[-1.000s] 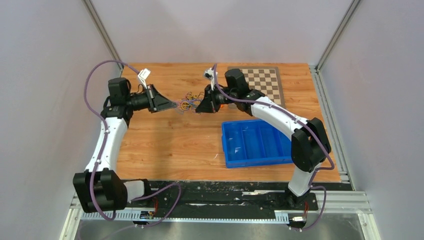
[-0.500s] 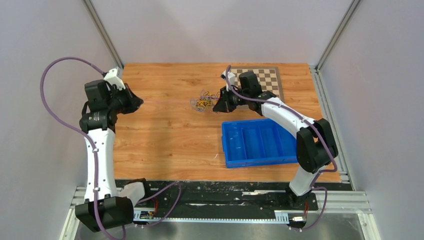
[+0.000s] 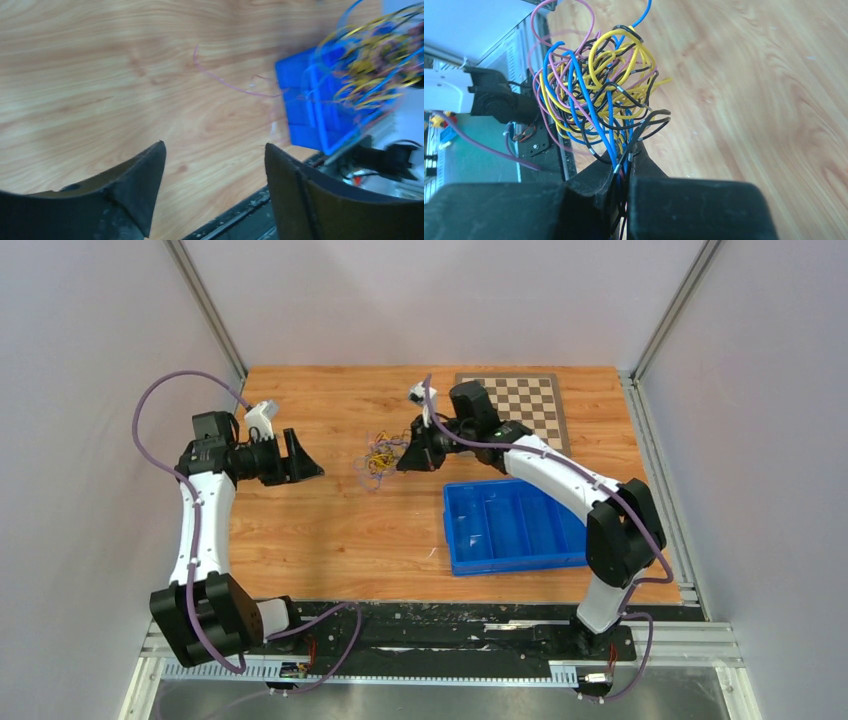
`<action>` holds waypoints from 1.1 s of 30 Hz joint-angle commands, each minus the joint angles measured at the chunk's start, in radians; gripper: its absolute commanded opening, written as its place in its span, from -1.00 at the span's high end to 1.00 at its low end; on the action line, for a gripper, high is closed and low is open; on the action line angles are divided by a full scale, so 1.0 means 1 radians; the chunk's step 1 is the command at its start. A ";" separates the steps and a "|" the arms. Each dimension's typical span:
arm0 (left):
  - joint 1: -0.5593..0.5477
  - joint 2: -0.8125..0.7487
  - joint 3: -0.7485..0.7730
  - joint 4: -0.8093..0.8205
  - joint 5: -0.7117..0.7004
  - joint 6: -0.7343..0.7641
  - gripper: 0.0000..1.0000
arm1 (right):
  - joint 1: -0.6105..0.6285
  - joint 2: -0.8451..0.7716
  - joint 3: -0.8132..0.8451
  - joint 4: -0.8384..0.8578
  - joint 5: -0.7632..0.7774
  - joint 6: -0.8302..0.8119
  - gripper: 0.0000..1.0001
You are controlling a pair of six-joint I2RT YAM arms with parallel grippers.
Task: Untangle the cables
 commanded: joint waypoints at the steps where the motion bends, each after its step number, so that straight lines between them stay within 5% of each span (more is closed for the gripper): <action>1: 0.001 -0.065 0.047 0.055 0.254 0.043 -0.85 | 0.080 0.042 0.086 0.021 -0.037 -0.042 1.00; 7: -0.097 -0.095 -0.018 0.177 0.310 -0.022 -1.00 | 0.145 0.075 0.144 0.019 -0.041 -0.087 1.00; 10: -0.164 -0.086 -0.086 0.290 0.349 -0.119 -0.82 | 0.163 0.081 0.157 0.020 -0.040 -0.096 1.00; 12: -0.194 -0.080 -0.136 0.362 0.383 -0.198 -0.32 | 0.164 0.085 0.158 0.020 -0.034 -0.097 1.00; 15: -0.204 -0.095 -0.200 0.417 0.427 -0.249 0.06 | 0.163 0.072 0.139 0.021 -0.012 -0.120 1.00; 17: -0.197 -0.119 -0.200 0.393 0.433 -0.241 0.43 | 0.162 0.059 0.119 0.021 0.002 -0.138 1.00; 18: -0.193 -0.127 -0.192 0.377 0.434 -0.227 0.76 | 0.159 0.054 0.103 0.020 0.010 -0.142 1.00; 20: -0.167 -0.141 -0.149 0.304 0.422 -0.187 0.99 | 0.147 0.043 0.076 0.018 0.027 -0.151 1.00; 33: 0.317 -0.150 0.118 0.155 0.286 -0.144 1.00 | -0.040 0.041 -0.082 -0.023 0.131 -0.244 1.00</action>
